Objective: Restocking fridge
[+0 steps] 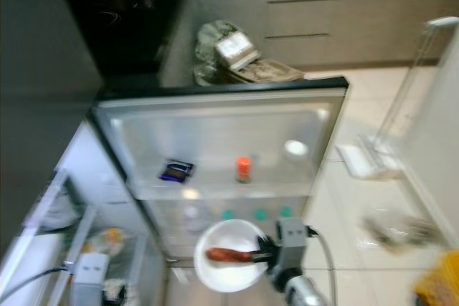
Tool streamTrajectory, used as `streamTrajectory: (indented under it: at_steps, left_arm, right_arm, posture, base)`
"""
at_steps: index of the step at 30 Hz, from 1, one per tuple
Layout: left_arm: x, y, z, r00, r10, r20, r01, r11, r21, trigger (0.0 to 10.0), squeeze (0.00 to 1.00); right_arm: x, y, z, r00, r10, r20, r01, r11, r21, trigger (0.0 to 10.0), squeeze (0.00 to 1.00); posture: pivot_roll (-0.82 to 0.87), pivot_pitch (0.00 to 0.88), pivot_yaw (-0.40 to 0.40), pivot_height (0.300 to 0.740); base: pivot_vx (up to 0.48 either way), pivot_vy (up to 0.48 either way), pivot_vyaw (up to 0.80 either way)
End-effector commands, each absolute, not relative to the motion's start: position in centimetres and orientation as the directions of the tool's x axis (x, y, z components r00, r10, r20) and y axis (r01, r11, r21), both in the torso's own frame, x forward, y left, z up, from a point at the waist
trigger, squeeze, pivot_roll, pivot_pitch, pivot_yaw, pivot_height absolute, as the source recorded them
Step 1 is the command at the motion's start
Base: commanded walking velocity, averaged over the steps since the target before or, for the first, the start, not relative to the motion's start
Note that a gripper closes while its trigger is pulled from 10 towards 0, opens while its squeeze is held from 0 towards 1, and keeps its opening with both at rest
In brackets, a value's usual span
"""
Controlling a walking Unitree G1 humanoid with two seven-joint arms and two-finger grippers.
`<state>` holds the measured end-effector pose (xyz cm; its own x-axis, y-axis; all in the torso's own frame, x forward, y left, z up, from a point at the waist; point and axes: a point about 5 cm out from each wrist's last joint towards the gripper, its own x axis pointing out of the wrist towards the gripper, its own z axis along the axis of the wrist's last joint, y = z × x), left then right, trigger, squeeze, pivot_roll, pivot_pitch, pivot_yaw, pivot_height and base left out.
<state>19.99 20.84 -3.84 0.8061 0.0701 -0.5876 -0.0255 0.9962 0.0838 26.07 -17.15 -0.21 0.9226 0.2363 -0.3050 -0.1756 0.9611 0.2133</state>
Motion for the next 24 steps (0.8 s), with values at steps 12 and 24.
streamTrajectory:
  at_steps: [12, 24]
  left_arm:
    - [19.08, 21.55, -4.40, 0.787, 0.090, -0.610, -0.037, 0.994, 0.099, 10.0, 0.00]
    - [19.16, 21.43, -4.43, 0.786, 0.073, -0.614, -0.023, 0.996, 0.089, 10.0, 0.00]
  right_arm:
    - [26.01, -16.11, -0.42, 0.918, 0.261, -0.298, -0.197, 0.953, 0.229, 10.0, 0.00]
    - [26.00, -16.35, -0.53, 0.923, 0.237, -0.304, -0.168, 0.957, 0.236, 10.0, 0.00]
  posture:
    - [-0.10, 0.097, 0.044, 0.717]
    - [-0.10, 0.097, 0.046, 0.717]
  base:
    - [0.000, 0.000, 0.80]
    - [0.000, 0.000, 0.44]
